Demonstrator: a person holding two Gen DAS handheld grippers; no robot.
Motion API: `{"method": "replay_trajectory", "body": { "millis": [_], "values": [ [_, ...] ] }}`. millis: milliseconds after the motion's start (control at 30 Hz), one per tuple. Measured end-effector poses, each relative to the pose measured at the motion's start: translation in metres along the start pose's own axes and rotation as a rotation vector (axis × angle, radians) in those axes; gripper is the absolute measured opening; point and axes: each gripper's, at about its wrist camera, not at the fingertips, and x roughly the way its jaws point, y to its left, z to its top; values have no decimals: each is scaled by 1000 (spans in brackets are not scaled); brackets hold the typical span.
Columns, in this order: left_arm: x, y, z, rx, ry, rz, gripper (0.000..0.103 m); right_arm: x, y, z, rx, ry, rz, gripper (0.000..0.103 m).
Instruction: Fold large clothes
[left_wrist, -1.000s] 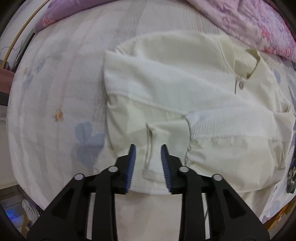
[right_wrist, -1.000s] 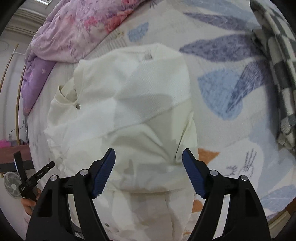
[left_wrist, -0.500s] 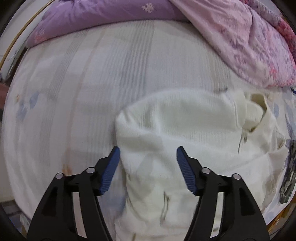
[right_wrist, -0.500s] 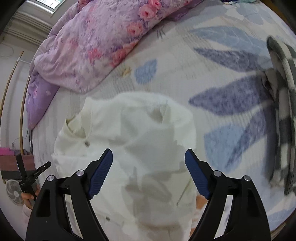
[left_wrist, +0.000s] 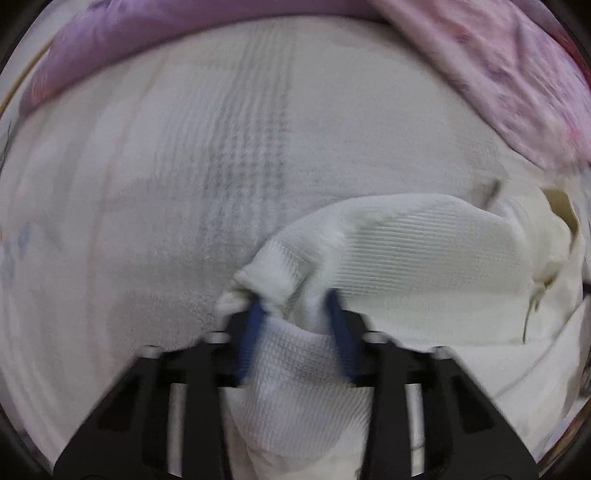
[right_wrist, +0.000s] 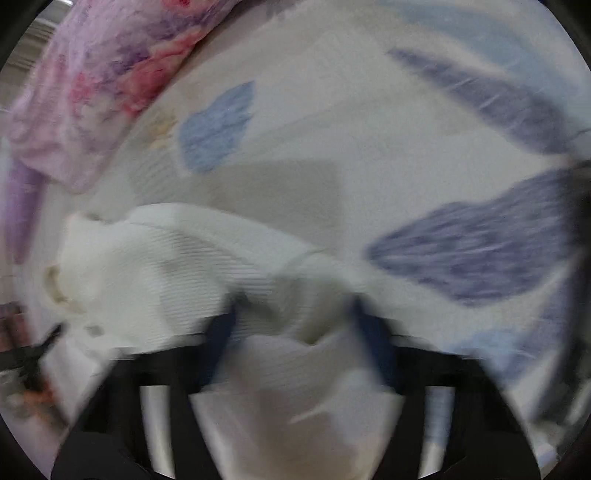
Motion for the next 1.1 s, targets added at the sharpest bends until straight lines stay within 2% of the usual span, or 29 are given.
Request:
{"method": "replay_trajectory", "body": {
  "millis": [33,67,233,433,633,900,1033,1100],
  "values": [
    [-5,-3,-2,24,-10,6,14,-6,-2,-4,37,-14,42,13],
    [-12,-7,-4,45,-24,25,12,-9,-2,-6,45,-21,46,11],
    [-43,-16,-8,64,-65,57,8,-55,13,-25,-3,-117,58,9],
    [-95,-21,-18,52,-97,39,8,-113,34,-53,-65,-178,71,7],
    [-150,-21,-44,34,-118,38,7,-164,56,-90,-96,-225,86,6],
    [-228,-24,-105,50,-162,98,5,-225,62,-151,-150,-283,129,6],
    [-262,-32,-158,80,-179,128,5,-247,60,-197,-184,-303,158,6],
    [-271,-36,-183,97,-179,149,5,-249,55,-231,-200,-302,169,6]
  ]
}}
